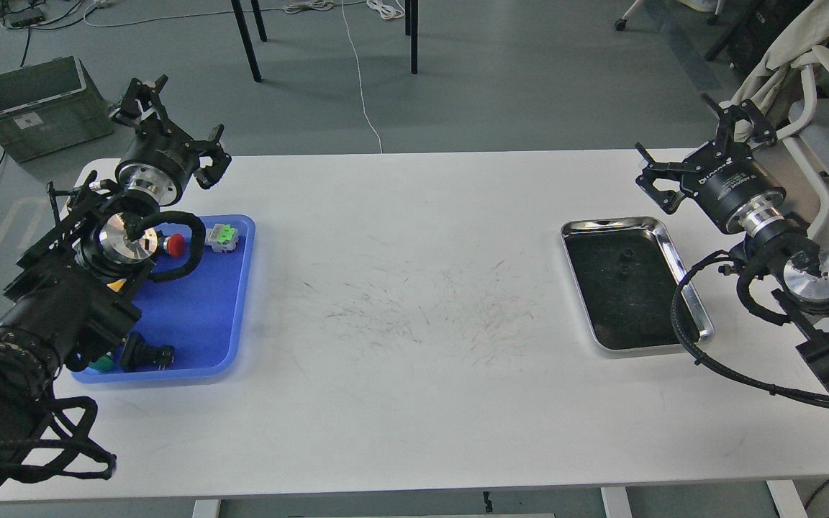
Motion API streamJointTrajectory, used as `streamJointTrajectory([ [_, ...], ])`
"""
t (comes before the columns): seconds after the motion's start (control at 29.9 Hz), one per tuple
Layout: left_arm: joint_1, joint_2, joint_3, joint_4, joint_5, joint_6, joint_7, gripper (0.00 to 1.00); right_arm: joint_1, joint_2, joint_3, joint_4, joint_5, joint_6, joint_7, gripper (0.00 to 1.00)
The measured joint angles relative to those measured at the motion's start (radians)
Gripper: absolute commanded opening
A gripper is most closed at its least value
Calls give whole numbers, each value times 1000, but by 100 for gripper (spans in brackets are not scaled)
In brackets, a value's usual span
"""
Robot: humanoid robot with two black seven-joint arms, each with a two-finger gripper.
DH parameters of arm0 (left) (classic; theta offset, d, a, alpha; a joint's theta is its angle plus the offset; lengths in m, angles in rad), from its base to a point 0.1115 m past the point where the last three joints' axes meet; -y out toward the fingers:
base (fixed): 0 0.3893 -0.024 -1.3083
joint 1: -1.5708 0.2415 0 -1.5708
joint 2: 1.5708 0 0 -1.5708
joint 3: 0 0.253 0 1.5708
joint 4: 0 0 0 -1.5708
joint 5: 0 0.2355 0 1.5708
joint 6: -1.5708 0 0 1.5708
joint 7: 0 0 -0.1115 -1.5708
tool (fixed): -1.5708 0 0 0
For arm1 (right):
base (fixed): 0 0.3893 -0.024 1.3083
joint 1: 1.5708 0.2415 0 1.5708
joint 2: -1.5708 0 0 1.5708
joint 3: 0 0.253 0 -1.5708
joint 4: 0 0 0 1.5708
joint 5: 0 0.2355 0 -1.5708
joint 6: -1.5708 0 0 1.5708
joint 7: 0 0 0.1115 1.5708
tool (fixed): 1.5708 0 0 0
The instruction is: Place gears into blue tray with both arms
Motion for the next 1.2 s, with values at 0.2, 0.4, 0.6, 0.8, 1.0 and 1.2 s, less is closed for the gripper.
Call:
streamJointTrajectory([
  [0.2, 0, -3, 0, 7, 0, 5, 0, 99, 0, 3, 0, 0, 0, 0, 0, 99],
  [0.4, 0, 1, -1, 10, 0, 2, 0, 99, 0, 4, 0, 0, 0, 0, 0, 99],
  [0.6, 0, 8, -7, 10, -1, -7, 1, 99, 0, 4, 0, 2, 0, 3, 0, 99],
  [0.8, -11, 21, -2, 9, -1, -33, 2, 99, 4, 4, 1, 2, 0, 11, 0, 99],
  [1.0, -12, 22, 1, 9, 0, -28, 2, 99, 10, 4, -12, 1, -1, 12, 0, 99],
  [1.2, -8, 22, 2, 8, 8, -25, 2, 99, 14, 4, -19, 5, -2, 14, 0, 99],
])
